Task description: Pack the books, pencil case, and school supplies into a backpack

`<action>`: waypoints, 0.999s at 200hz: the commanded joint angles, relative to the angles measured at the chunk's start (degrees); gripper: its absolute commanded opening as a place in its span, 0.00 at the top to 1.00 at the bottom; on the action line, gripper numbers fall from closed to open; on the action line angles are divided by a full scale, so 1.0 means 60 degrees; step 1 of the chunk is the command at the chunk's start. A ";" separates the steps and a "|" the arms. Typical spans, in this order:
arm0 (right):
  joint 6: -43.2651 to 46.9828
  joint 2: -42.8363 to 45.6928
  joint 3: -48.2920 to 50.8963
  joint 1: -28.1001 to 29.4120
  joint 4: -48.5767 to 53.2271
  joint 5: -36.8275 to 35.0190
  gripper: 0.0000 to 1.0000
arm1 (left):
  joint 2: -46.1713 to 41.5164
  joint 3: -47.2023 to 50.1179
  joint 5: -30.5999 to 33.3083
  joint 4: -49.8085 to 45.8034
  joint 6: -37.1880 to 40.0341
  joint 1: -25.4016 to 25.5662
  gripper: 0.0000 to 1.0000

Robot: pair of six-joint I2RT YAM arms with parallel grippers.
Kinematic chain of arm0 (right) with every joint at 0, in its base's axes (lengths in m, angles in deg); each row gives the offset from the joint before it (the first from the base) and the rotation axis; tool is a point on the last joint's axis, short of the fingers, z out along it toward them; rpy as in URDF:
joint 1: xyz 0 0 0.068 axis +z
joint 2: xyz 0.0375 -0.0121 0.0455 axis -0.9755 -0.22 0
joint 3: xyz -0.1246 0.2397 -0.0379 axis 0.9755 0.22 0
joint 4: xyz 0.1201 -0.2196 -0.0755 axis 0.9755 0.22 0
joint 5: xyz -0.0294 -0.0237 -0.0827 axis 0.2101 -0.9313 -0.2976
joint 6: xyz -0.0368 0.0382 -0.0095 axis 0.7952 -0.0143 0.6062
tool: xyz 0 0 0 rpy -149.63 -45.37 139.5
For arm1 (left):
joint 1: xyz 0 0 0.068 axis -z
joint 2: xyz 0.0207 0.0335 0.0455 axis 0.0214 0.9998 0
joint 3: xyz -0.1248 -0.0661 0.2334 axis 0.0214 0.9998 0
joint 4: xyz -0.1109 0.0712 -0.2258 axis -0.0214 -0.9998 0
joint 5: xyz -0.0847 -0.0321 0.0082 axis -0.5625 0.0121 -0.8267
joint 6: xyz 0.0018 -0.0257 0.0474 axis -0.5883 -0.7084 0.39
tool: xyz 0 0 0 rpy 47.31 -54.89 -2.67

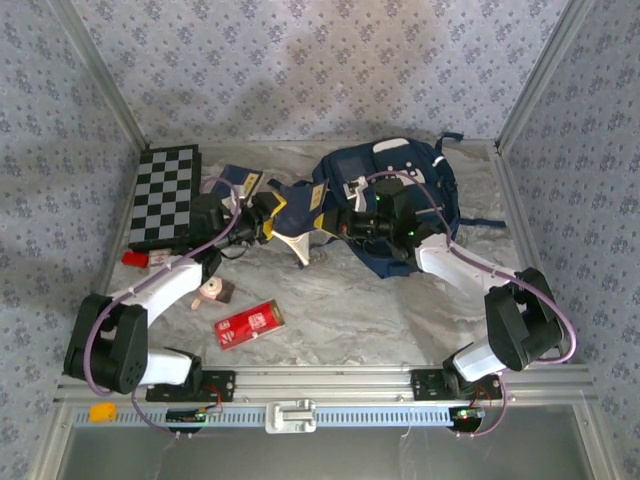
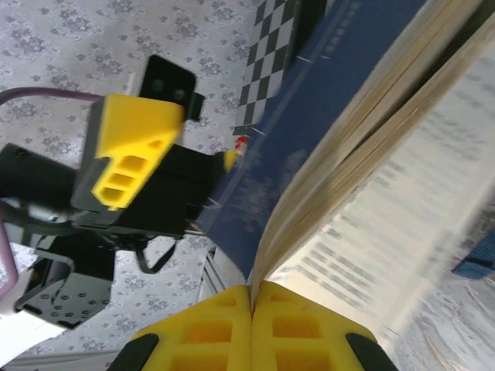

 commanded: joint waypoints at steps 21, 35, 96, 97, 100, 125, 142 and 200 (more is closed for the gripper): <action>0.0281 0.0028 -0.0006 0.0014 -0.0114 0.0288 1.00 | -0.0493 -0.0201 -0.0124 -0.0097 0.0347 0.0234 0.47; 0.0292 -0.0018 -0.0076 0.0055 -0.0178 0.0305 1.00 | -0.0399 -0.0331 -0.0106 -0.0283 0.0447 0.0327 0.48; 0.0946 -0.0128 -0.0291 -0.0022 0.0595 0.0294 1.00 | -0.0023 -0.0655 -0.0100 -0.0969 0.0822 0.0509 0.74; 0.0958 -0.0135 -0.0287 -0.0026 0.0598 0.0292 1.00 | -0.0023 -0.0655 -0.0099 -0.0977 0.0828 0.0509 0.74; 0.0981 -0.0142 -0.0285 -0.0029 0.0638 0.0291 1.00 | -0.0019 -0.0656 -0.0095 -0.1014 0.0843 0.0509 0.76; 0.1223 -0.0125 -0.0326 -0.0090 0.1037 0.0210 1.00 | -0.0038 -0.0706 -0.0036 -0.1265 0.0992 0.0509 0.89; 0.1523 -0.0044 -0.0429 -0.0087 0.1488 0.0127 0.91 | -0.0081 -0.0740 0.0012 -0.1347 0.1073 0.0509 0.96; 0.0894 0.1282 0.0656 -0.0470 0.1992 -0.0626 0.32 | -0.0535 -0.0938 0.0334 -0.1162 0.1428 0.0599 1.00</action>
